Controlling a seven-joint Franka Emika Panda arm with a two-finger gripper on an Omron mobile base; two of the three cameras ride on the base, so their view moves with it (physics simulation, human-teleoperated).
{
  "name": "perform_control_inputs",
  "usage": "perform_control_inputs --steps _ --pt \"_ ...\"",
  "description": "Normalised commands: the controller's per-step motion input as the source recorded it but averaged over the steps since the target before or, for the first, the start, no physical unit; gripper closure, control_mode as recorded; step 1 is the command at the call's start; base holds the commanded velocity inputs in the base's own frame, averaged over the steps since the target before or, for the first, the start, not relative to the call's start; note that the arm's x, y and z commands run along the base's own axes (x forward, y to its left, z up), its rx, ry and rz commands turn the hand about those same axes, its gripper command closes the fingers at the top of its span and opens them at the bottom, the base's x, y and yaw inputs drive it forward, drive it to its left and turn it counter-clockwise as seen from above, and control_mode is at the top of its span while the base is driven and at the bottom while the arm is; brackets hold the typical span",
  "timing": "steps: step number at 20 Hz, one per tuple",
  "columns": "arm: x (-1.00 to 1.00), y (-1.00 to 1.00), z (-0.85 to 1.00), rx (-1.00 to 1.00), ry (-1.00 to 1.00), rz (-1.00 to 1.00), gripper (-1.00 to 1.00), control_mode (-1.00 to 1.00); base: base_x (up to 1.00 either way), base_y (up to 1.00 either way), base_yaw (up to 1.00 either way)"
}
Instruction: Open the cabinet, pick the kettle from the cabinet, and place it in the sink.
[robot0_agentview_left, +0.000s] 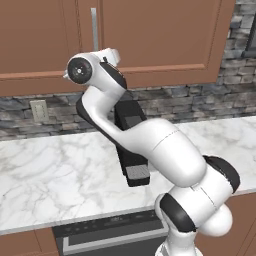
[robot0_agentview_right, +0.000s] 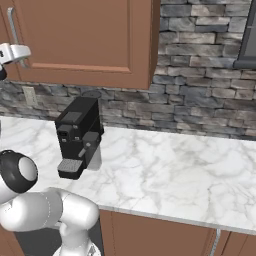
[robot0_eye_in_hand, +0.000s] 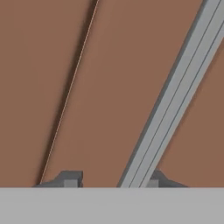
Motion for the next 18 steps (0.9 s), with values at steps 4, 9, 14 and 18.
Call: perform_control_inputs --steps 4,9,14,18 --pt "-0.18 -0.17 -0.10 0.03 0.00 -0.04 1.00 -1.00 0.00 0.00 0.00" --pt "-0.32 -0.28 -0.01 0.08 0.00 -0.02 1.00 -1.00 0.00 0.00 0.00" --pt "-0.50 -0.35 0.00 0.13 -0.01 0.00 1.00 -1.00 0.00 0.00 0.00" --pt "-0.55 -0.36 0.00 0.12 -0.02 0.00 1.00 -1.00 0.00 0.00 0.00"
